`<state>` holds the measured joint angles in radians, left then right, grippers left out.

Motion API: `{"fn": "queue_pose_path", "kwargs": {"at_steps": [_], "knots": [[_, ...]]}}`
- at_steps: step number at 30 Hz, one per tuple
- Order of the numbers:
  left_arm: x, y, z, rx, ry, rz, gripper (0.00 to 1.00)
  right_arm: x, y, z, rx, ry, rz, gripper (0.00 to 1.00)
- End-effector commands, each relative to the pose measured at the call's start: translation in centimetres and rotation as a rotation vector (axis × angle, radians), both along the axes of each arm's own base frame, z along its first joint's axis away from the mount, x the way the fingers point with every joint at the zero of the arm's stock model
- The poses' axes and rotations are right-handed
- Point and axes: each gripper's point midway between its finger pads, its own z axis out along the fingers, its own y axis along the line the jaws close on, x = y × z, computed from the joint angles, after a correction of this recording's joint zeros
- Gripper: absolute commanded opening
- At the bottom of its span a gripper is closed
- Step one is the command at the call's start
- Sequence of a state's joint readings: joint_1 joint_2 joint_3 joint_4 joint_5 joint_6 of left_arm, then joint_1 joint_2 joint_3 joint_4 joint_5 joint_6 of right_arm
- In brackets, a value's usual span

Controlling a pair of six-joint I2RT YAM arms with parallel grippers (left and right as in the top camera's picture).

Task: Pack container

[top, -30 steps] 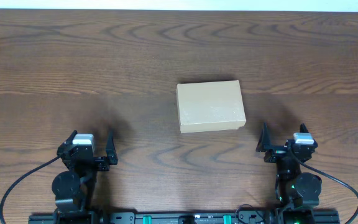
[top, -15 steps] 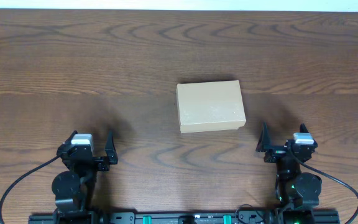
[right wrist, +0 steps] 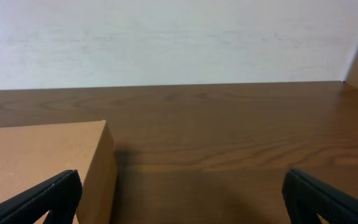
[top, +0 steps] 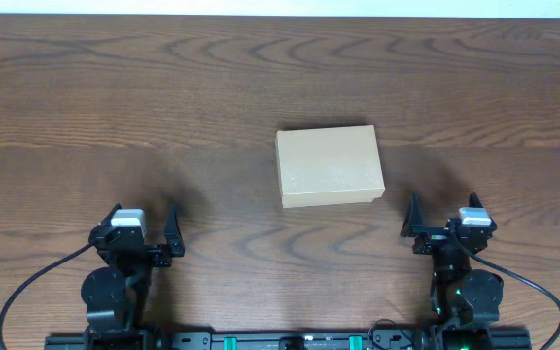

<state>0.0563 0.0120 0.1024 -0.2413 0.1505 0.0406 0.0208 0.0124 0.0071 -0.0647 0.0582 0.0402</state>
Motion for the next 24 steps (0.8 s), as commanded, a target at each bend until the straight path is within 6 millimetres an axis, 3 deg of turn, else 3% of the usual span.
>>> {"fn": "queue_pose_path", "kwargs": {"at_steps": [1, 18, 21, 24], "knots": [[0.0, -0.1, -1.2, -0.014, 0.026, -0.001, 0.95, 0.0, -0.2, -0.1, -0.012, 0.003, -0.005, 0.99], [0.0, -0.1, -1.2, -0.014, 0.026, -0.001, 0.95, 0.0, -0.2, -0.1, -0.012, 0.003, -0.005, 0.99], [0.0, 1.6, -1.3, 0.072, 0.028, 0.077, 0.95, 0.0, -0.2, -0.1, -0.012, 0.003, -0.004, 0.99], [-0.1, 2.0, -1.3, 0.078, 0.029, 0.099, 0.95, 0.0, -0.2, -0.1, -0.012, 0.003, -0.004, 0.99]]}}
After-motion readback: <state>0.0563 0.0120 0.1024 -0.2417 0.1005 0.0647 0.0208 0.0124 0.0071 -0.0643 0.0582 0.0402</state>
